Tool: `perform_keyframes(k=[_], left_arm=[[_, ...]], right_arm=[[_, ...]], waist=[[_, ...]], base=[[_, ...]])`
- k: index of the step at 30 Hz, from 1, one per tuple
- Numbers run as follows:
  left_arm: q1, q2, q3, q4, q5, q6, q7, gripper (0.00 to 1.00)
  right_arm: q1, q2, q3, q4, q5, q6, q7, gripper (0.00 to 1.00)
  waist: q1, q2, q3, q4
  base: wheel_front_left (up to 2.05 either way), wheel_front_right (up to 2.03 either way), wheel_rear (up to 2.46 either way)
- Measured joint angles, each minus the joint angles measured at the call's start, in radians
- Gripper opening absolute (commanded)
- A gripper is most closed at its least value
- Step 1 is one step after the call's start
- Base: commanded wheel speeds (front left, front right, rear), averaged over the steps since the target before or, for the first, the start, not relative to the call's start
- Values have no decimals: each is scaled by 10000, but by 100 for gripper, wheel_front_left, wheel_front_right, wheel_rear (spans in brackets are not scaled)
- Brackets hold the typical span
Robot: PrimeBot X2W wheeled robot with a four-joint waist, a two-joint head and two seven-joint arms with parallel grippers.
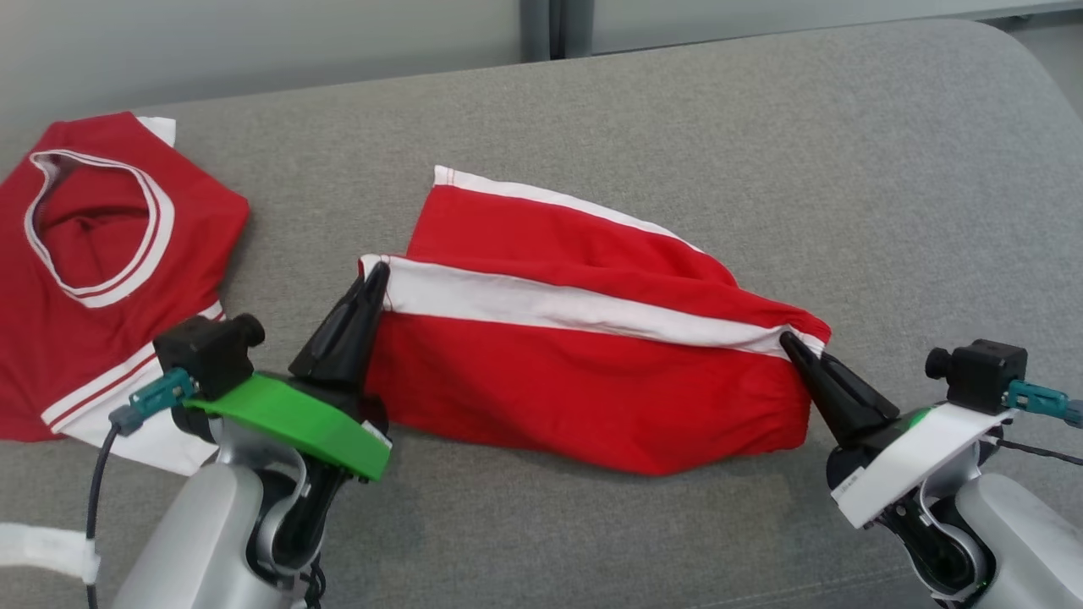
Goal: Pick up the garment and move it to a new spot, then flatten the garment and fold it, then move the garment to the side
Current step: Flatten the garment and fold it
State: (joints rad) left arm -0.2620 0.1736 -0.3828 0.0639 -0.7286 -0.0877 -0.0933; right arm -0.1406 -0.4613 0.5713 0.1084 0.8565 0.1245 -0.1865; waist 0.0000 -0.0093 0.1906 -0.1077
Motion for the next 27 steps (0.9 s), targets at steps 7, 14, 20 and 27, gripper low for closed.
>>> perform_keyframes(k=[7, 14, 20, 27], left_arm=[[-1774, 242, 84, 1177, 629, 188, 500, 0], [-3032, 619, 255, 1977, 989, 324, 857, 0], [-4097, 938, 138, 2823, 1526, 359, 1118, 0], [-4706, 928, 17, 3843, 1716, 336, 1087, 0]], right_arm=[[-906, 838, 305, 435, 107, 0, 84, 0], [-1706, 1452, 412, 926, 165, 0, 77, 0], [-2503, 1919, 437, 1469, 165, 0, -67, 0], [-3231, 2286, 729, 2169, 159, 0, -159, 12]], waist=[[0, 0, 852, -699], [0, 0, 1652, -1266], [0, 0, 2495, -1739], [0, 0, 3256, -2169]], base=[[0, 0, 0], [0, 0, 0], [0, 0, 0], [0, 0, 0]])
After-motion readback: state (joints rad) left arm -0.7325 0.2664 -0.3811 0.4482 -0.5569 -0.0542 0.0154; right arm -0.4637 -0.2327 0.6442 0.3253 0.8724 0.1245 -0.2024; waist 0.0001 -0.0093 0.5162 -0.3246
